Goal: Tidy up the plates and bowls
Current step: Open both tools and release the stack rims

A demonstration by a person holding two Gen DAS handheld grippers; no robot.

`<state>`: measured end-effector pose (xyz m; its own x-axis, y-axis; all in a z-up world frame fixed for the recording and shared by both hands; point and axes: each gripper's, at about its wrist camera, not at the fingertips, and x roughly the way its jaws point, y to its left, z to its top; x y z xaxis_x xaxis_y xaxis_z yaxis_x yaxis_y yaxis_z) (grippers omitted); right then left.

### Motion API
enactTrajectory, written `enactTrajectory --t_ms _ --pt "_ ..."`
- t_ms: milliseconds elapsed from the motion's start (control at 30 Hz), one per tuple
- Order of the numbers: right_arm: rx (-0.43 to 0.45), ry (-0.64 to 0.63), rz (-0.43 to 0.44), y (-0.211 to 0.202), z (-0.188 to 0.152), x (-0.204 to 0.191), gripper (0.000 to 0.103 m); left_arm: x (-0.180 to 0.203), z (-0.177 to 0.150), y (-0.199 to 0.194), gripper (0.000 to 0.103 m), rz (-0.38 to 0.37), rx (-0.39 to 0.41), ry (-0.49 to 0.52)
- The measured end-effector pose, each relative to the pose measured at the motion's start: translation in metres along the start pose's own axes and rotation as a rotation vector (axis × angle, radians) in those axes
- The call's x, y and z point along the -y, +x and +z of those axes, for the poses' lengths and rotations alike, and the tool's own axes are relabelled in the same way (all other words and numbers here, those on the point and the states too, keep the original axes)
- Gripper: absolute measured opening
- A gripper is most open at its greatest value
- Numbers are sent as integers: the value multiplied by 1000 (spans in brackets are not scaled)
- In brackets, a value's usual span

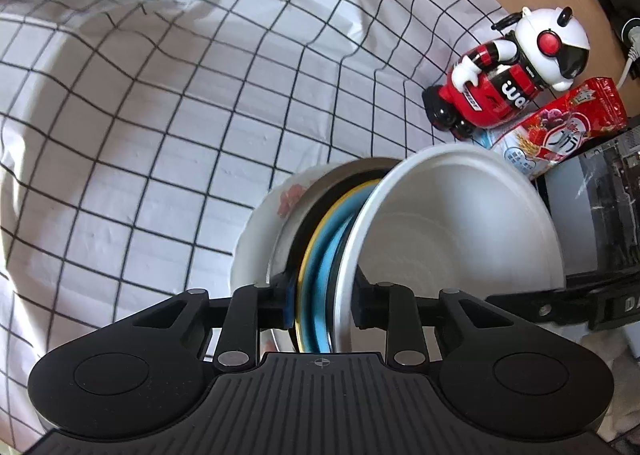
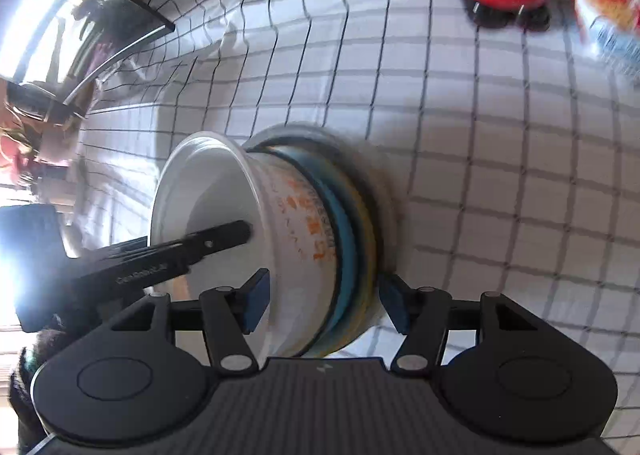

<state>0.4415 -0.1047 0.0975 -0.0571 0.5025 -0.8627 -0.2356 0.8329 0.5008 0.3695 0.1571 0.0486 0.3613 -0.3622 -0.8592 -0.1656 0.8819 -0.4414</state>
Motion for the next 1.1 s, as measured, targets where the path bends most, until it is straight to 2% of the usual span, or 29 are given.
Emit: enactTrajectory --t_ms 167,333,433,500,633,900,1000,1100 --pt "76 -44 -24 -14 5 -4 61 2 0 0 28 9 4 9" --pt "233 -189 -179 -10 -11 -18 61 12 -5 -10 28 55 47 71" --pt "300 -199 -200 -5 -17 -10 61 17 -9 -19 32 77 81 107" --pt "314 -168 -171 2 -17 -1 61 19 -9 -22 37 77 91 123" --pt "312 -107 -107 15 -13 9 61 23 -7 -25 38 109 108 156" --pt "327 -115 -160 27 -14 -1 61 29 2 -34 43 141 160 246" --pt "341 -84 -183 29 -15 -1 62 29 2 -29 54 159 168 321" --pt "365 -50 -199 31 -19 -4 63 19 6 -24 62 122 158 331"
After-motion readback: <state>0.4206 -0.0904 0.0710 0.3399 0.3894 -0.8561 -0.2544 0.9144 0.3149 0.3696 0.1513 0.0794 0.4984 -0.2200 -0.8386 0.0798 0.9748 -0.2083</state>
